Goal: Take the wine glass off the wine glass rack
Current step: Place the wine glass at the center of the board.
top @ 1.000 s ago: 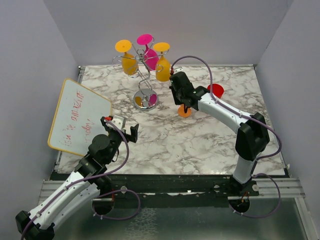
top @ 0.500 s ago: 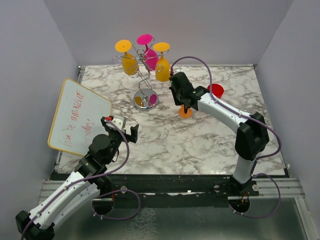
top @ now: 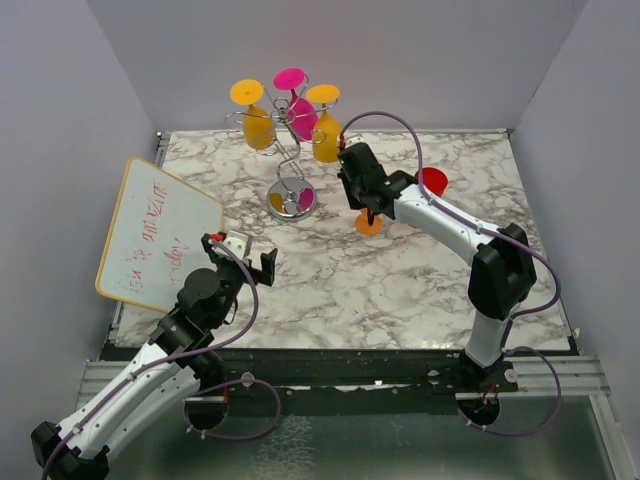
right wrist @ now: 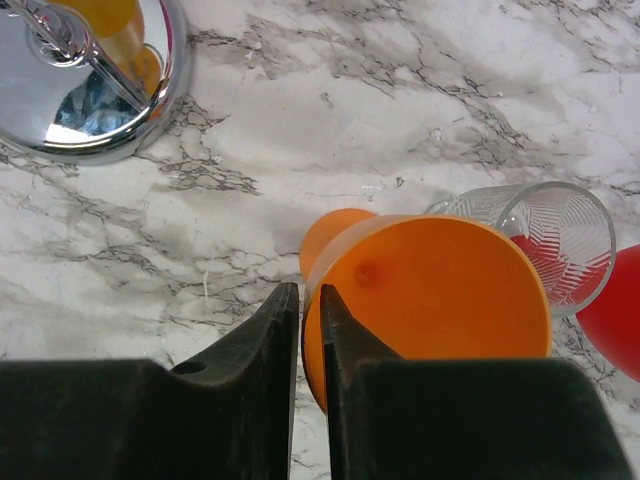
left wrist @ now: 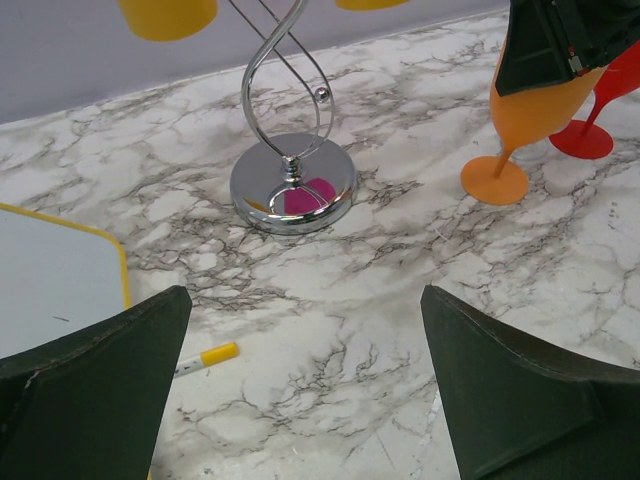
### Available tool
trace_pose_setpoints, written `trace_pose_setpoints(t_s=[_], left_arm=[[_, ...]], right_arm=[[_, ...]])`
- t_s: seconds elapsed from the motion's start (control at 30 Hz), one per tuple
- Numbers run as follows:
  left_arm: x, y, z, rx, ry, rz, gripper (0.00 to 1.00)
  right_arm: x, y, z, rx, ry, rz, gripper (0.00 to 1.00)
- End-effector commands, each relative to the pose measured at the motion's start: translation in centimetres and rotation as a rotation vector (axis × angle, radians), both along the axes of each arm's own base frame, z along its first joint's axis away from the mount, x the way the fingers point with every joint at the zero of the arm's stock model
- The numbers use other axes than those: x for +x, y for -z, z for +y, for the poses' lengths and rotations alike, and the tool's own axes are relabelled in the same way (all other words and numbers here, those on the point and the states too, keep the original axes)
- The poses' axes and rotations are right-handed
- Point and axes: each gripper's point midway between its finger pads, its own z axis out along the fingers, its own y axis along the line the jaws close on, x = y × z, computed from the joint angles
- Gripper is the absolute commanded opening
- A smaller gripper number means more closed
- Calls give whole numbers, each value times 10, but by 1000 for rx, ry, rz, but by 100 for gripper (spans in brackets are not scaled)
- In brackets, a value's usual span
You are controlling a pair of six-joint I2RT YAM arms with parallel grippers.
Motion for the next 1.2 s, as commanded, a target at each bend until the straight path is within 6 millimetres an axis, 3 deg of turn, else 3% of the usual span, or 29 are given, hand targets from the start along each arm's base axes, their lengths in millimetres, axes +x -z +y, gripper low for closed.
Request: trace_pose_setpoints(t_s=[0.0,1.17], left_arm=[[0,-8,5,-16,-27,-7,99],[0,-8,6,-16,-32,-6,99]], right_arm=[[-1,-5,-1,0,-10,9,21],[9,-17,-10,-61,23,-35,24]])
